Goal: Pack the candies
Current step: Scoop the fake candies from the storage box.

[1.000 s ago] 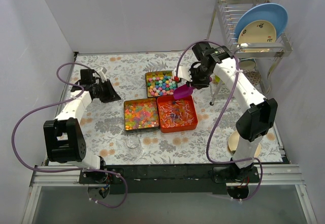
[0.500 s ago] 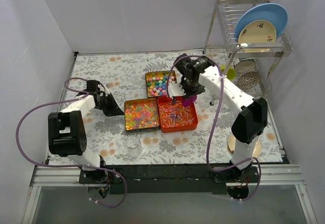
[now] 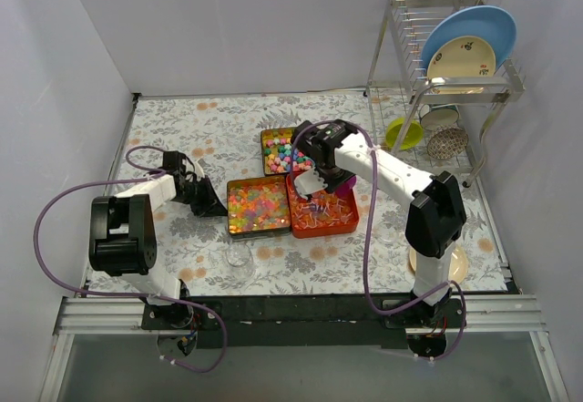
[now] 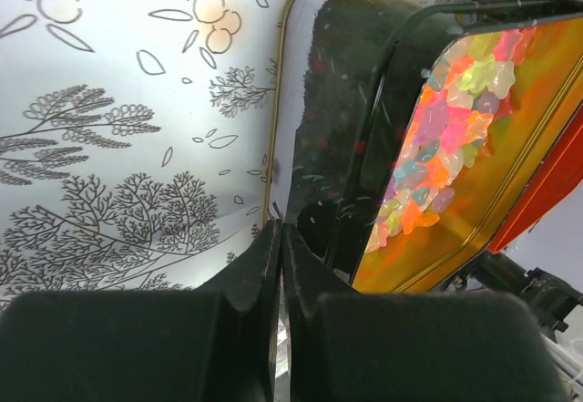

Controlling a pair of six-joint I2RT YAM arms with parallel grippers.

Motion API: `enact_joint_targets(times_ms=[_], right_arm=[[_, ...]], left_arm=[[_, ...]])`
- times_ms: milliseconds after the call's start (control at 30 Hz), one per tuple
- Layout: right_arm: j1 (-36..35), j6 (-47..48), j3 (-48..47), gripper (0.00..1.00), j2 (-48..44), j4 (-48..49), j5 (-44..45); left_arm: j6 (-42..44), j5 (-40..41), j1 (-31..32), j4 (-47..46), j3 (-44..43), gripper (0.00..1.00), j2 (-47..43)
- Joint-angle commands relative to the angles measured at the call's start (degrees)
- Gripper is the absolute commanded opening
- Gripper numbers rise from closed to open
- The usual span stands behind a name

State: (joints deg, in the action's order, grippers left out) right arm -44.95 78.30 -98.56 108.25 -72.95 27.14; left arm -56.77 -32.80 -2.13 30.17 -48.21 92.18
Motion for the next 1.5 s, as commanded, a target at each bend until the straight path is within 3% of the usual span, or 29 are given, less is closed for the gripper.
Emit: enact_joint_targets(times_ms=[0,300,767,1033,1300,1467], right_arm=[[-1.19,2.82,4.07,0.01,-1.28,-1.94,-2.07],[0.56,-4.2,6.36,0.01,-3.92,-1.76,-17.01],[9.26,-0.79,10.93,0.01,-4.89,-1.76,-20.54],[6.63,-2.89,4.35,0.01,-0.23,-1.85,-17.73],[-0.57,-4.91,9.61,0.01,2.05,3.32,-18.87],[-0.23,-11.49,9.8,0.01,4.86,7.55,-23.87]], left_arm=[[1.49,-3.5,1.34,-0.99,0.39,0.0,-1.12],[1.58,-3.77,3.1,-0.91,0.31,0.0,-0.78],[5.0,-8.07,3.01,-1.17,-0.48,0.0,0.72],[4.57,-8.25,3.01,-2.4,0.04,0.0,-0.25],[4.13,-9.04,3.01,-2.66,-0.66,0.0,0.45],[2.9,-9.74,3.01,-2.93,-2.5,0.0,1.95]])
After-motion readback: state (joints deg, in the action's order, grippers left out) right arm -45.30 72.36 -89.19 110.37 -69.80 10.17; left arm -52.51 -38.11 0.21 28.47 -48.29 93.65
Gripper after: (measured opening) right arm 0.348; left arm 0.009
